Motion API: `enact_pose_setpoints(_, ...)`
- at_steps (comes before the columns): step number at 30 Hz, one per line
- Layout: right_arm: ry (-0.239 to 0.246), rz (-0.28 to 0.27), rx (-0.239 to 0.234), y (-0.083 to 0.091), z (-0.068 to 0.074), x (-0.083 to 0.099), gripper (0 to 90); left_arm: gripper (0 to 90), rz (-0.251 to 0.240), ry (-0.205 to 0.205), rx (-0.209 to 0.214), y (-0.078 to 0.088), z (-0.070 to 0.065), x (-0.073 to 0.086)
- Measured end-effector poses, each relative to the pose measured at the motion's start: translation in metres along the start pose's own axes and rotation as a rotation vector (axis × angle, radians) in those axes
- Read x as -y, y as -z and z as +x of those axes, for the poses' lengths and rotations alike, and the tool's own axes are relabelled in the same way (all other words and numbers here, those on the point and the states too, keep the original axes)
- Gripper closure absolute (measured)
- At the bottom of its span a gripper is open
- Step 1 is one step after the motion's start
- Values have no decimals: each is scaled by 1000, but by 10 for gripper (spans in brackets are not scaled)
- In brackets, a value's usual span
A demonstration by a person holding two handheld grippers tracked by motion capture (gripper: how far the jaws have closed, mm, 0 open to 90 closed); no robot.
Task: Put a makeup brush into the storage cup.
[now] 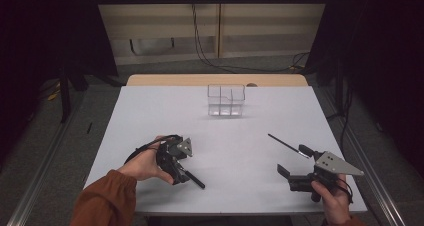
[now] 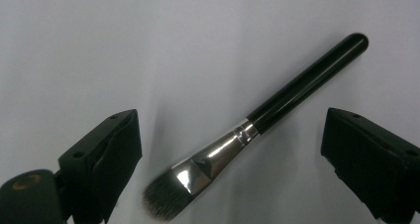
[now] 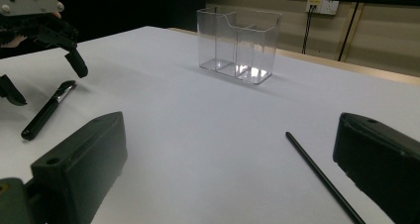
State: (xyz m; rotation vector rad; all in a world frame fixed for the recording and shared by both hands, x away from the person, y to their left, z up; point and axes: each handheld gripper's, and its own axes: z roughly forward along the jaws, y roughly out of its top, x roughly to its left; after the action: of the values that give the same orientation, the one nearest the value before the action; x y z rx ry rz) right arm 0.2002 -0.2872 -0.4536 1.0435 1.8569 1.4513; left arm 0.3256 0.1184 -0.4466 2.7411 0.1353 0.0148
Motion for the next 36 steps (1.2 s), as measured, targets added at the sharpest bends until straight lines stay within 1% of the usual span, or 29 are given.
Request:
enact_pose_setpoints(1,1,0,0,0,0,0,0,98,3,6,4,-1,0,0)
enact_pose_setpoints(2,0,1,-1,0,0,0,0,100,4,2,4,-1,1,0)
enact_pose_setpoints(4,2,1,-2,0,0,0,0,118,11,8,12,-3,2,-1)
enact_pose_setpoints(6,2,1,-3,0,0,0,0,121,23,3,16,-4,2,-1)
enact_pose_setpoints(7,2,1,-3,0,0,0,0,131,31,1,25,-6,2,-1)
enact_pose_setpoints(9,4,1,5,0,0,0,0,134,68,-11,24,-10,1,-1)
enact_pose_setpoints(10,3,2,7,0,0,0,0,114,74,4,10,-11,2,-2)
enact_pose_setpoints(11,0,5,7,0,0,0,0,85,74,4,10,-11,2,-2)
enact_pose_setpoints(13,0,3,7,-1,0,0,0,97,80,20,34,-12,5,-2)
enact_pose_setpoints(14,0,3,7,-1,0,0,0,98,80,20,34,-12,5,-2)
enact_pose_setpoints(16,4,3,6,-1,1,0,0,99,110,18,41,-13,5,-6)
enact_pose_setpoints(18,2,4,6,-1,0,0,0,104,116,16,42,-14,5,-7)
enact_pose_setpoints(19,2,4,6,-1,0,0,0,111,134,11,46,-14,5,-9)
enact_pose_setpoints(20,2,4,6,-1,0,0,0,123,134,11,46,-14,5,-9)
enact_pose_setpoints(21,2,5,6,-1,0,0,0,131,149,11,46,-14,5,-11)
enact_pose_setpoints(22,2,5,6,-1,0,0,0,142,153,3,53,-14,5,-12)
enact_pose_setpoints(23,2,5,6,-1,0,0,0,155,153,3,53,-14,5,-12)
enact_pose_setpoints(25,4,7,5,-1,0,1,0,197,171,-12,54,-12,2,-15)
enact_pose_setpoints(26,4,7,3,0,0,1,0,238,170,-12,61,-11,2,-15)
enact_pose_setpoints(29,2,7,3,0,0,1,0,375,162,-16,65,-8,2,-14)
enact_pose_setpoints(30,3,8,3,0,0,1,0,404,159,-14,65,-7,4,-13)
enact_pose_setpoints(33,2,12,5,-1,1,1,0,443,162,-8,65,-6,4,-13)
enact_pose_setpoints(36,3,15,5,-1,1,1,0,480,163,-12,58,-6,3,-14)
